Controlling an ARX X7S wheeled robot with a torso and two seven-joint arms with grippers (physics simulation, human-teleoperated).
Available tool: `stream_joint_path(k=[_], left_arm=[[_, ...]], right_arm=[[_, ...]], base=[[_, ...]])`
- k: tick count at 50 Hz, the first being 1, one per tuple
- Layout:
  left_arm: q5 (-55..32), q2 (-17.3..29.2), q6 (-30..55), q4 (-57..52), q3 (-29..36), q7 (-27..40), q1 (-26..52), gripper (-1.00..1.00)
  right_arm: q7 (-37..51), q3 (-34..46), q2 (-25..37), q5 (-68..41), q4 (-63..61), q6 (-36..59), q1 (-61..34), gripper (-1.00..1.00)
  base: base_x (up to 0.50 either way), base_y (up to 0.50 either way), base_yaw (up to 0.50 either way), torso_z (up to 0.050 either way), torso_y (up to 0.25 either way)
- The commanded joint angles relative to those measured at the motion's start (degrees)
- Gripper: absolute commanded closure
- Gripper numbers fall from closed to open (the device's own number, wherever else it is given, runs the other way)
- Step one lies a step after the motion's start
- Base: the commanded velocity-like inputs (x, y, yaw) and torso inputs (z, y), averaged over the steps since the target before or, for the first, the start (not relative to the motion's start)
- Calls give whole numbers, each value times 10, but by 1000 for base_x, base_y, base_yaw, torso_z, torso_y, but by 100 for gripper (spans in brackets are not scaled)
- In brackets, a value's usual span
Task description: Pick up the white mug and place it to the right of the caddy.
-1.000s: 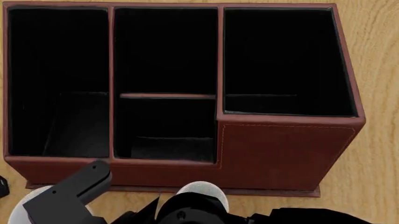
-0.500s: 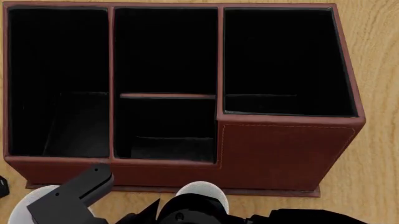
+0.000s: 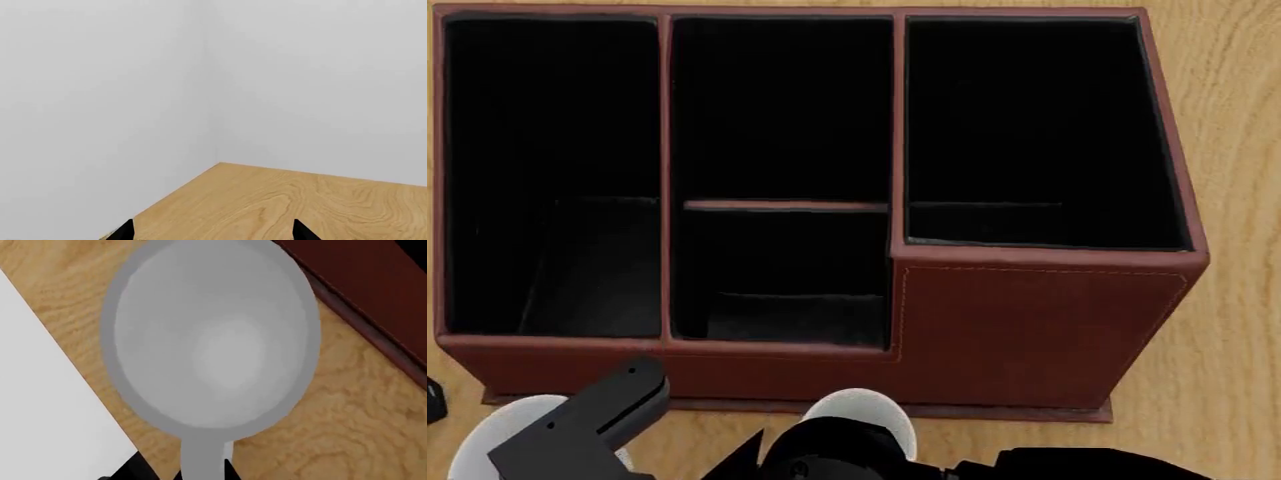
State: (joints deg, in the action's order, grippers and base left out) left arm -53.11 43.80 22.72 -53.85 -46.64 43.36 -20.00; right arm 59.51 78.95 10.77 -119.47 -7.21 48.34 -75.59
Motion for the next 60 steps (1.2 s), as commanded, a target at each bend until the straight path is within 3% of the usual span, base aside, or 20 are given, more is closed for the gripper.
stream_joint_path(k=[1,60], left_arm=[[4,-4,-4,3,4,-3,-2,-100],[-19,-12,-16,-19,-37,-14,-33,-100]], right_arm=[[8,3,-5,-3,-8,-5,0,100],[203,-29,11,-73,-237,-67,-83,100]], base=[[0,0,0,0,0],[0,0,0,0,0]])
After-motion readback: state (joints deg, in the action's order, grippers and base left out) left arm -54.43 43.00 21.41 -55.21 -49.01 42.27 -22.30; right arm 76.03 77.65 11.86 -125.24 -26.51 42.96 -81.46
